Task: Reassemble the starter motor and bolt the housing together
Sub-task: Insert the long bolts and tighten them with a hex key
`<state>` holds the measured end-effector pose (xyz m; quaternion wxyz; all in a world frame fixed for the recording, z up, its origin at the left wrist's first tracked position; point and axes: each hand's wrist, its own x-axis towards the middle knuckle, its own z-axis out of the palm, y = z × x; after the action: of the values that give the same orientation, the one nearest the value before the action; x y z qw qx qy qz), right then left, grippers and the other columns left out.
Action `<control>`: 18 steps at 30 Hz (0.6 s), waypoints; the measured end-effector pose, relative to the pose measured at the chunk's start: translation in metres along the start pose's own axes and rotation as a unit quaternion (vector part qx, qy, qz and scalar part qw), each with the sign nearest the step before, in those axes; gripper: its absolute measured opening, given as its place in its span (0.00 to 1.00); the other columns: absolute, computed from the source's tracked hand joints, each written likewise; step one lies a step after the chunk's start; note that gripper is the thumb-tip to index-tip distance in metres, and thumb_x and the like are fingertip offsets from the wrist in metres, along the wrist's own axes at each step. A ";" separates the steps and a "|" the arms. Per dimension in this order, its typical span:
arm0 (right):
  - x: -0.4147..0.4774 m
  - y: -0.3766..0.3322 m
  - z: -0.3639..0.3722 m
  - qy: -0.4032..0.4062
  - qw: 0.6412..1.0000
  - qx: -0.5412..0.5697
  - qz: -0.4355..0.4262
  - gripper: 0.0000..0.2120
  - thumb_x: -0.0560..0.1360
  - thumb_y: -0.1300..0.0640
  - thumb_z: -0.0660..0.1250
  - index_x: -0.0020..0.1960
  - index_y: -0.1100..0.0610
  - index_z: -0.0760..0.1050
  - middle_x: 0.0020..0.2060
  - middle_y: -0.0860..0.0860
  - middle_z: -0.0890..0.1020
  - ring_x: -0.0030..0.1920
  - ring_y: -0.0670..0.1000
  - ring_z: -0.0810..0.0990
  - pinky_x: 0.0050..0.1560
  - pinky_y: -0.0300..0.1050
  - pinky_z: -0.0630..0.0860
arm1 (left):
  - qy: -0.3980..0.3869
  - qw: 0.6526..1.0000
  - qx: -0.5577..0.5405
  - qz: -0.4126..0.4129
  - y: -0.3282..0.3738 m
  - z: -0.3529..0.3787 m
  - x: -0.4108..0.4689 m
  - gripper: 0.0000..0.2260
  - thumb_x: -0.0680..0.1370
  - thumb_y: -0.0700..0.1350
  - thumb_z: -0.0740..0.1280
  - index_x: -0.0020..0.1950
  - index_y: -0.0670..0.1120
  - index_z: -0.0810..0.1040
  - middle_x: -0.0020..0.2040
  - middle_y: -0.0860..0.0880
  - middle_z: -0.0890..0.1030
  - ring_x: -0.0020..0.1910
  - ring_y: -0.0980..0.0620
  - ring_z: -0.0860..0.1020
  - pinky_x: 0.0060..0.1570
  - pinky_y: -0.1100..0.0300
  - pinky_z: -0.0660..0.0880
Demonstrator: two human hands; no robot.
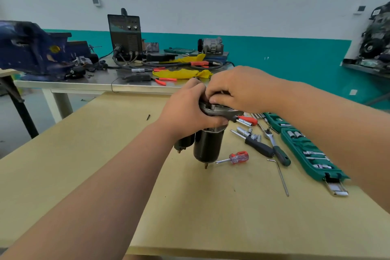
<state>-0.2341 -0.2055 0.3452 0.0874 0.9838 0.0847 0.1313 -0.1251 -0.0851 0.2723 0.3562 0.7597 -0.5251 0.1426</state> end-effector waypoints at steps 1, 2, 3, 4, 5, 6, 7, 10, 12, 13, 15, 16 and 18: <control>0.002 0.001 -0.002 -0.007 1.000 -0.017 -0.020 0.07 0.79 0.52 0.61 0.51 0.47 0.77 0.43 0.41 0.74 0.44 0.44 0.71 0.44 0.41 0.66 | -0.004 1.000 -0.005 0.002 -0.001 0.000 0.001 0.28 0.58 0.65 0.71 0.52 0.51 0.76 0.48 0.55 0.71 0.45 0.58 0.73 0.43 0.60 0.75; 0.003 0.002 -0.004 -0.013 0.999 -0.030 -0.035 0.08 0.79 0.52 0.60 0.52 0.47 0.78 0.43 0.40 0.74 0.44 0.44 0.71 0.44 0.40 0.64 | -0.008 1.000 -0.009 0.003 -0.001 -0.001 0.002 0.28 0.58 0.65 0.71 0.53 0.52 0.77 0.49 0.55 0.72 0.46 0.58 0.73 0.43 0.61 0.75; 0.003 0.003 -0.006 -0.017 0.998 -0.037 -0.044 0.08 0.79 0.52 0.60 0.52 0.47 0.78 0.43 0.40 0.73 0.44 0.43 0.70 0.44 0.39 0.63 | -0.012 1.000 -0.011 0.005 -0.001 -0.001 0.002 0.28 0.58 0.65 0.71 0.53 0.52 0.77 0.50 0.55 0.72 0.46 0.58 0.74 0.44 0.62 0.74; 0.002 0.005 -0.007 -0.021 0.998 -0.038 -0.046 0.08 0.79 0.52 0.60 0.53 0.48 0.78 0.43 0.40 0.72 0.44 0.43 0.69 0.44 0.39 0.63 | -0.014 1.000 -0.011 0.006 -0.002 -0.001 0.003 0.28 0.58 0.65 0.71 0.52 0.51 0.77 0.50 0.54 0.72 0.46 0.57 0.74 0.44 0.61 0.75; 0.001 0.006 -0.006 -0.023 0.998 -0.039 -0.044 0.08 0.79 0.52 0.60 0.53 0.48 0.78 0.43 0.40 0.72 0.44 0.42 0.69 0.44 0.40 0.64 | -0.014 1.000 -0.013 0.008 -0.002 -0.001 0.003 0.28 0.58 0.65 0.71 0.51 0.50 0.77 0.50 0.54 0.72 0.46 0.56 0.74 0.43 0.60 0.75; -0.002 0.006 -0.005 -0.024 0.998 -0.040 -0.038 0.09 0.79 0.52 0.60 0.54 0.48 0.78 0.44 0.40 0.71 0.45 0.42 0.68 0.45 0.41 0.66 | -0.012 1.000 -0.015 0.009 -0.002 -0.001 0.003 0.27 0.57 0.64 0.72 0.49 0.49 0.76 0.49 0.53 0.72 0.45 0.55 0.74 0.42 0.59 0.75; -0.003 0.007 -0.004 -0.025 0.999 -0.040 -0.028 0.09 0.79 0.51 0.60 0.54 0.47 0.78 0.44 0.40 0.70 0.45 0.42 0.68 0.47 0.44 0.68 | -0.008 1.000 -0.020 0.009 -0.002 0.000 0.003 0.26 0.57 0.64 0.72 0.47 0.49 0.75 0.48 0.53 0.72 0.44 0.55 0.74 0.42 0.58 0.75; -0.006 0.007 -0.003 -0.028 0.999 -0.020 0.005 0.08 0.79 0.51 0.60 0.52 0.47 0.78 0.44 0.42 0.72 0.46 0.44 0.69 0.52 0.53 0.71 | -0.002 1.000 -0.028 0.005 -0.003 0.002 0.003 0.23 0.57 0.63 0.73 0.42 0.52 0.71 0.47 0.53 0.72 0.42 0.56 0.73 0.39 0.59 0.73; -0.005 0.007 -0.004 -0.032 0.999 -0.020 0.004 0.08 0.79 0.51 0.60 0.52 0.47 0.78 0.43 0.42 0.73 0.45 0.44 0.70 0.50 0.47 0.70 | -0.003 1.000 -0.022 0.006 -0.001 0.003 0.003 0.22 0.57 0.64 0.72 0.42 0.53 0.71 0.46 0.54 0.71 0.41 0.57 0.73 0.38 0.61 0.72; -0.003 0.007 -0.005 -0.034 0.999 -0.027 0.002 0.09 0.79 0.52 0.60 0.52 0.47 0.79 0.42 0.42 0.73 0.45 0.44 0.70 0.47 0.44 0.68 | -0.005 1.000 -0.015 0.009 0.001 0.004 0.004 0.23 0.57 0.64 0.72 0.44 0.53 0.73 0.47 0.54 0.71 0.42 0.57 0.73 0.39 0.61 0.73; 0.000 0.006 -0.007 -0.035 0.999 -0.038 0.006 0.09 0.79 0.52 0.60 0.52 0.46 0.79 0.42 0.42 0.75 0.44 0.45 0.72 0.45 0.42 0.67 | -0.007 1.000 -0.003 0.012 0.003 0.004 0.005 0.26 0.58 0.65 0.71 0.49 0.51 0.75 0.48 0.54 0.72 0.43 0.56 0.73 0.41 0.57 0.75; 0.001 0.005 -0.007 -0.036 0.999 -0.040 0.009 0.09 0.79 0.51 0.60 0.51 0.46 0.79 0.43 0.42 0.76 0.45 0.46 0.73 0.45 0.43 0.68 | -0.005 1.000 0.001 0.010 0.005 0.005 0.005 0.26 0.58 0.65 0.71 0.49 0.51 0.76 0.48 0.54 0.72 0.43 0.55 0.73 0.41 0.55 0.76; 0.001 0.005 -0.008 -0.044 0.998 -0.040 0.014 0.08 0.79 0.51 0.60 0.49 0.45 0.79 0.44 0.43 0.79 0.45 0.46 0.75 0.46 0.44 0.71 | 0.001 1.000 0.012 0.006 0.006 0.005 0.006 0.26 0.58 0.65 0.71 0.49 0.51 0.75 0.47 0.54 0.71 0.42 0.56 0.73 0.41 0.54 0.77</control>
<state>-0.2345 -0.2088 0.3543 0.1281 0.9856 0.0612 0.0922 -0.1292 -0.0940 0.2743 0.3464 0.7609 -0.5272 0.1520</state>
